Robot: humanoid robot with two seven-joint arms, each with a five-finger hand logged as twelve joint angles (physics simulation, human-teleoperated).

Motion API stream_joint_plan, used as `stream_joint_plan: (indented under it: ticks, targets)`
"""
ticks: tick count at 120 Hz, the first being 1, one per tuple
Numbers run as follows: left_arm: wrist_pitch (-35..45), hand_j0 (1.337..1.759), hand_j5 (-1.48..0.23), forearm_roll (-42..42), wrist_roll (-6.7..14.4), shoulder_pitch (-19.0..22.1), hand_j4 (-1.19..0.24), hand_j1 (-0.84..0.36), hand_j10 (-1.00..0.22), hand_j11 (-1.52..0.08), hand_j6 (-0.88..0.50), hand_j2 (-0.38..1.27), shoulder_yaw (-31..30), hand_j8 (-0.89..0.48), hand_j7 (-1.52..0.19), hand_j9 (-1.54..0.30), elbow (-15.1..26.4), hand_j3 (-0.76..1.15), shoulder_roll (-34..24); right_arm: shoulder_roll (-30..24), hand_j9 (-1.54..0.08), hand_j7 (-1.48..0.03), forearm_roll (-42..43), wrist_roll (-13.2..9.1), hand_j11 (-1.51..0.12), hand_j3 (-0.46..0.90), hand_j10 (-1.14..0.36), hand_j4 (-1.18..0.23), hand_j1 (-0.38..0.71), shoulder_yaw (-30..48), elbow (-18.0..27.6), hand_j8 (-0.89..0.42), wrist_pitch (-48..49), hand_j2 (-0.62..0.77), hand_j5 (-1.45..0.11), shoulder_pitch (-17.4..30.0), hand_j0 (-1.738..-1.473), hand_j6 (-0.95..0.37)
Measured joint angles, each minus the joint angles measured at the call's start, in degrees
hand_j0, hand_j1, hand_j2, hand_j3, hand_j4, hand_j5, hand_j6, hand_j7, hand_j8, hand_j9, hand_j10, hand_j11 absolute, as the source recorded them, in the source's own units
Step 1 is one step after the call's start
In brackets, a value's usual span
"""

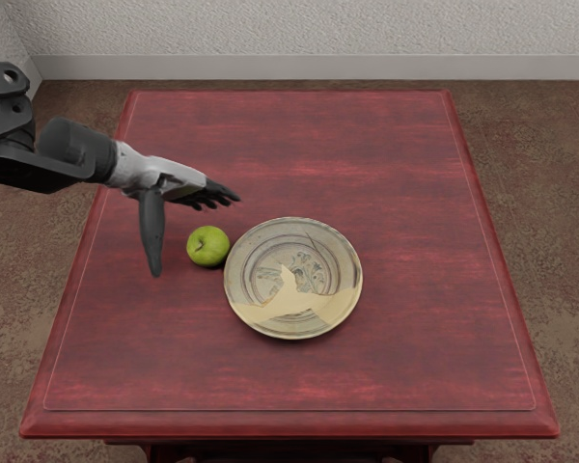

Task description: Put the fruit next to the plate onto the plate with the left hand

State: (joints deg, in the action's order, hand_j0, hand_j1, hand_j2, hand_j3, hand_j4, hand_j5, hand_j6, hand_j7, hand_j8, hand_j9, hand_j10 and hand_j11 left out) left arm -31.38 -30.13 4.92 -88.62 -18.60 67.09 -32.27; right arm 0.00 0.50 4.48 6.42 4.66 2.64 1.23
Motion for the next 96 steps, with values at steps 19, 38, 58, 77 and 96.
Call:
stream_joint_plan:
  ticks: [19,38,58,77,96]
  targets:
    - [7.03,1.658,-0.02,-1.45,0.07,-0.31,-0.02,0.33,-0.02,-0.02,-0.02,0.00,-0.85,-0.02,-0.02,-0.02,-0.01,0.00,0.31,0.00,0.00,0.00,0.01,0.00,0.00,0.00,0.00,0.00,-0.35,0.00,0.00,0.00,0.00,0.00,0.00,0.00,-1.658,0.00]
    - [14.78,1.658,-0.05,-1.73,-0.03,0.44,-0.04,0.31,-0.04,-0.05,-0.04,0.01,-0.97,-0.04,-0.05,-0.05,-0.02,0.00,1.97,0.00,0.00,0.00,0.00,0.00,0.00,0.00,0.00,0.00,-0.35,0.00,0.00,0.00,0.00,0.00,0.00,0.00,-1.658,0.00]
    - [18.69,1.658,-0.11,-1.82,-0.13,2.40,-0.09,0.25,-0.09,-0.11,-0.09,0.02,-1.00,-0.09,-0.11,-0.11,0.08,0.00,3.51,0.00,0.00,0.00,0.01,-0.01,0.00,0.00,0.00,0.00,-0.35,0.00,0.00,0.00,0.00,0.00,0.00,0.00,-1.658,0.00]
    - [19.47,1.658,-0.17,-1.85,-0.13,4.10,-0.13,0.19,-0.13,-0.17,-0.13,0.03,-1.07,-0.13,-0.17,-0.17,0.14,0.00,3.58,0.00,0.00,0.00,0.00,0.00,0.00,0.00,0.00,0.00,-0.35,0.00,0.00,0.00,0.00,0.00,0.00,0.00,-1.658,0.00]
    - [20.06,1.658,-0.24,-2.35,-0.11,5.65,-0.18,0.13,-0.18,-0.24,-0.18,0.04,-1.07,-0.18,-0.24,-0.24,0.15,0.00,4.88,0.00,0.00,0.00,0.01,0.00,0.00,0.00,0.00,0.00,-0.35,0.00,0.00,0.00,0.00,0.00,0.00,0.00,-1.658,0.00]
